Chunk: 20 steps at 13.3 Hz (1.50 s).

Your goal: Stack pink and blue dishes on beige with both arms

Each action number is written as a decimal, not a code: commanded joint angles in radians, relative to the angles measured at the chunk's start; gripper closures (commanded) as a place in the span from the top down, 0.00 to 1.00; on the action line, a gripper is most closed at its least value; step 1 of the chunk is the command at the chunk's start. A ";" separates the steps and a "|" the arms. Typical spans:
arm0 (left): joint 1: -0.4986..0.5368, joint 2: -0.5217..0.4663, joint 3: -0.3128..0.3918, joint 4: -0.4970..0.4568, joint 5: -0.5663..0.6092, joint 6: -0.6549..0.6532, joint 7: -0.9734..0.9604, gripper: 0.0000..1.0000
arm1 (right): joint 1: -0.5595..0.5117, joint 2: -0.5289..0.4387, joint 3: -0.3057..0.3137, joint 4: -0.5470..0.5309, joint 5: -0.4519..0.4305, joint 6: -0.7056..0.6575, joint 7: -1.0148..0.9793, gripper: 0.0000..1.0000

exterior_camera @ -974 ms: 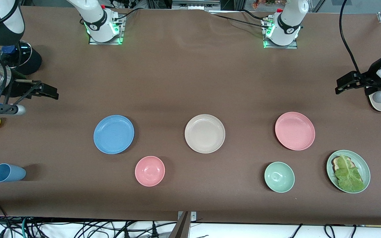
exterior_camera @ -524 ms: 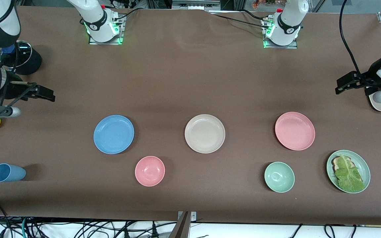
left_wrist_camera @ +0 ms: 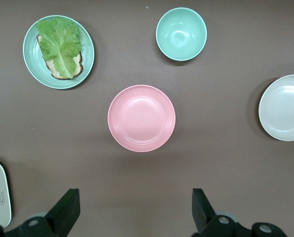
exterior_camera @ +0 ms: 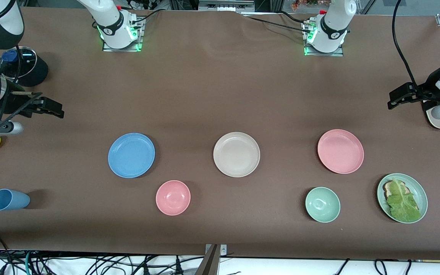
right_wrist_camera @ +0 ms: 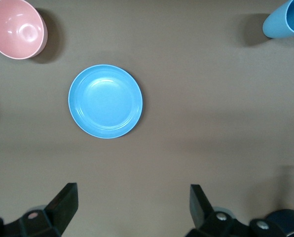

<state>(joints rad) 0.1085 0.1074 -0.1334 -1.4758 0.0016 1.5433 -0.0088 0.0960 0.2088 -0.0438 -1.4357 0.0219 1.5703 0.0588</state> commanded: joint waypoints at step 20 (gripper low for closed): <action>0.000 -0.003 -0.005 -0.006 0.001 0.008 -0.005 1.00 | -0.007 0.004 -0.005 0.011 0.009 -0.007 0.001 1.00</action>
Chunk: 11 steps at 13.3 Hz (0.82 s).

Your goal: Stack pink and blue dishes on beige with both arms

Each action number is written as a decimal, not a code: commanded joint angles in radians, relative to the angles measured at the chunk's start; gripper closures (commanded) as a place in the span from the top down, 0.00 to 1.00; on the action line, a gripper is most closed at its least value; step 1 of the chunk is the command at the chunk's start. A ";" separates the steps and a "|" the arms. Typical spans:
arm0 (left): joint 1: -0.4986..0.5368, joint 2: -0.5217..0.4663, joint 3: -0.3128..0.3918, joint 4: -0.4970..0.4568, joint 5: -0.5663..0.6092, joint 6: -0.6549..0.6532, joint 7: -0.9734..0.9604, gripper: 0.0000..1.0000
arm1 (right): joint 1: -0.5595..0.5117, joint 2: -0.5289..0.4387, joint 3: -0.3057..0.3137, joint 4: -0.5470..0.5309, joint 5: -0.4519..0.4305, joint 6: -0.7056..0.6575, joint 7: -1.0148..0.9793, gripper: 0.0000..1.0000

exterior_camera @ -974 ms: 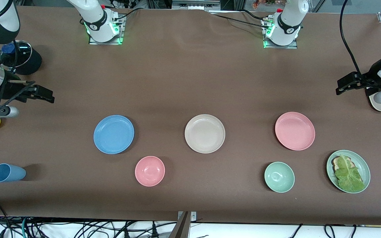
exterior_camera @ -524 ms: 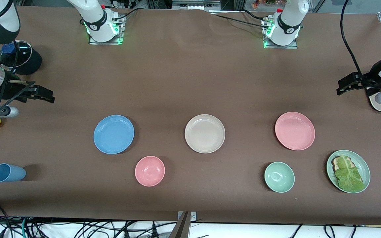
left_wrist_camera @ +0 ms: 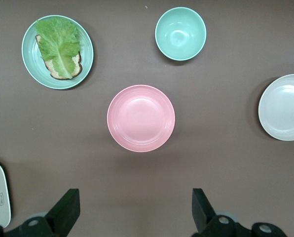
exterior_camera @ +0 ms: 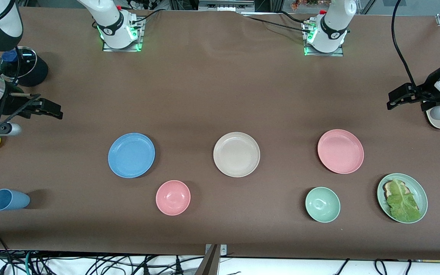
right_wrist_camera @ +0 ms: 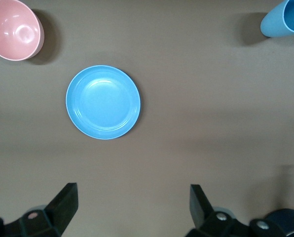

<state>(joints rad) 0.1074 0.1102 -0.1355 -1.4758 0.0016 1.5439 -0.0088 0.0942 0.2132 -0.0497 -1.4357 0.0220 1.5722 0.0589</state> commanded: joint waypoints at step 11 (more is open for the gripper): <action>0.026 0.127 0.007 -0.009 0.073 0.002 0.001 1.00 | -0.005 0.000 0.001 0.009 0.010 -0.009 0.001 1.00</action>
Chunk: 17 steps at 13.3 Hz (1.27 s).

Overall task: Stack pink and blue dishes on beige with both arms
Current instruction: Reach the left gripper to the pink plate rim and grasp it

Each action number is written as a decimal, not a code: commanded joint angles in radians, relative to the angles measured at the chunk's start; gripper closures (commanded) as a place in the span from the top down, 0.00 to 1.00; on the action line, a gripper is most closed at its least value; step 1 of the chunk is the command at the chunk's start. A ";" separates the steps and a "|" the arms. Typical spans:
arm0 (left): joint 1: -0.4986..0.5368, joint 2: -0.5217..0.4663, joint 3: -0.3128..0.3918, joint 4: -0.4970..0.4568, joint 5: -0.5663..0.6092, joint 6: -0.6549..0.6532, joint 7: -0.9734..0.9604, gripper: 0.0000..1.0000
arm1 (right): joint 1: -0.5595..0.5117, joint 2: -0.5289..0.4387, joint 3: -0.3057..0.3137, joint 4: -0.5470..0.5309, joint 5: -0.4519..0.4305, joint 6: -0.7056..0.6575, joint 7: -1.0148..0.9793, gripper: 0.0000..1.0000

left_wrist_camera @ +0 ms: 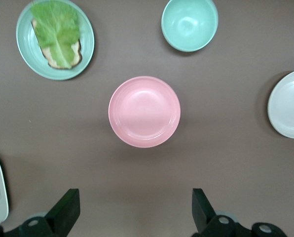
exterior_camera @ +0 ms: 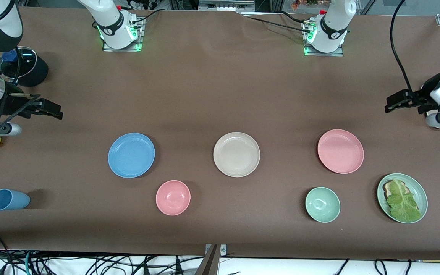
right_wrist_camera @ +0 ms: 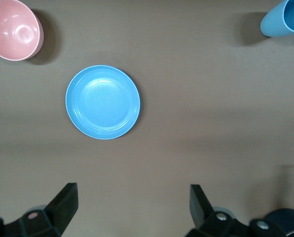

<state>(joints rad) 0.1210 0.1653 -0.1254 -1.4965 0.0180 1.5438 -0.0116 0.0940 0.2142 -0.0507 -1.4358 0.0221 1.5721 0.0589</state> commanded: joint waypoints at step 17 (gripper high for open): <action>0.175 0.367 -0.006 -0.430 0.096 0.773 0.062 1.00 | -0.010 0.001 -0.003 -0.002 0.010 -0.015 0.001 1.00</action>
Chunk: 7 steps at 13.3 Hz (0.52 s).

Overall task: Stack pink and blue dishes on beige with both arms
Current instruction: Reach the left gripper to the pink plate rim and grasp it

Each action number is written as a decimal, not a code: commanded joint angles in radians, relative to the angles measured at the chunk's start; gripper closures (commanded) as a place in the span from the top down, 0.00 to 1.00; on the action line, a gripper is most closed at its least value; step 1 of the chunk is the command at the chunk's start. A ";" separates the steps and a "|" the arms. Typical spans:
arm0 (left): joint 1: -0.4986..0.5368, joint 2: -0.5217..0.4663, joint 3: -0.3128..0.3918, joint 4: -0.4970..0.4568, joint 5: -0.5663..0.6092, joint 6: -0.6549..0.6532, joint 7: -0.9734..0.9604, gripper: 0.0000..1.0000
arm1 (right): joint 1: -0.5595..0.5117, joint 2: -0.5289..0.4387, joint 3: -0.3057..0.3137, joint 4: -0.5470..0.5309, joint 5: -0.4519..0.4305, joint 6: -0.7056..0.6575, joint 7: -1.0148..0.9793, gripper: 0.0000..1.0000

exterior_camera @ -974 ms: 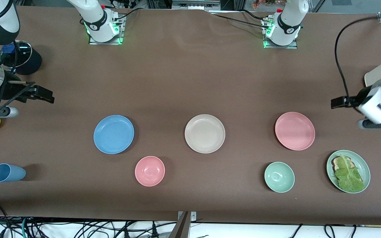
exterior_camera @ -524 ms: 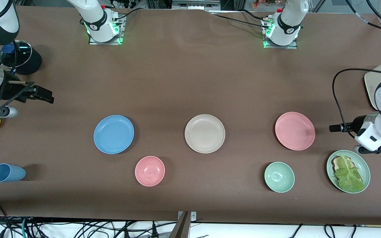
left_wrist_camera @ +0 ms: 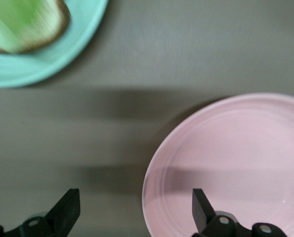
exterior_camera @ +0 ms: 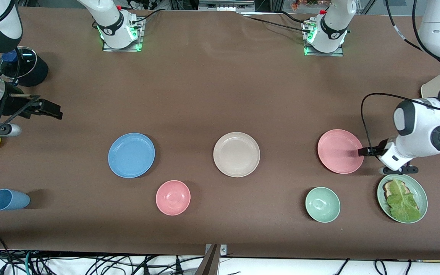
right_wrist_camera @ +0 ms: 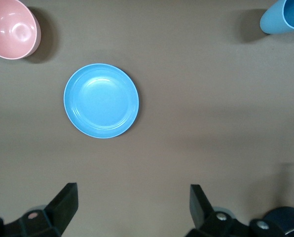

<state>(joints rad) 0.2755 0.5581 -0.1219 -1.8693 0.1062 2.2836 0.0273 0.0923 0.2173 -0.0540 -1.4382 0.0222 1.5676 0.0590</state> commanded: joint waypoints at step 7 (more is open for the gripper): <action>0.018 -0.009 -0.010 -0.047 0.006 -0.006 0.010 0.00 | -0.008 -0.002 0.000 -0.001 0.010 -0.014 0.001 1.00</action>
<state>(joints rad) 0.2862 0.5586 -0.1227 -1.9135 0.1062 2.2945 0.0273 0.0916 0.2186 -0.0561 -1.4393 0.0222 1.5653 0.0590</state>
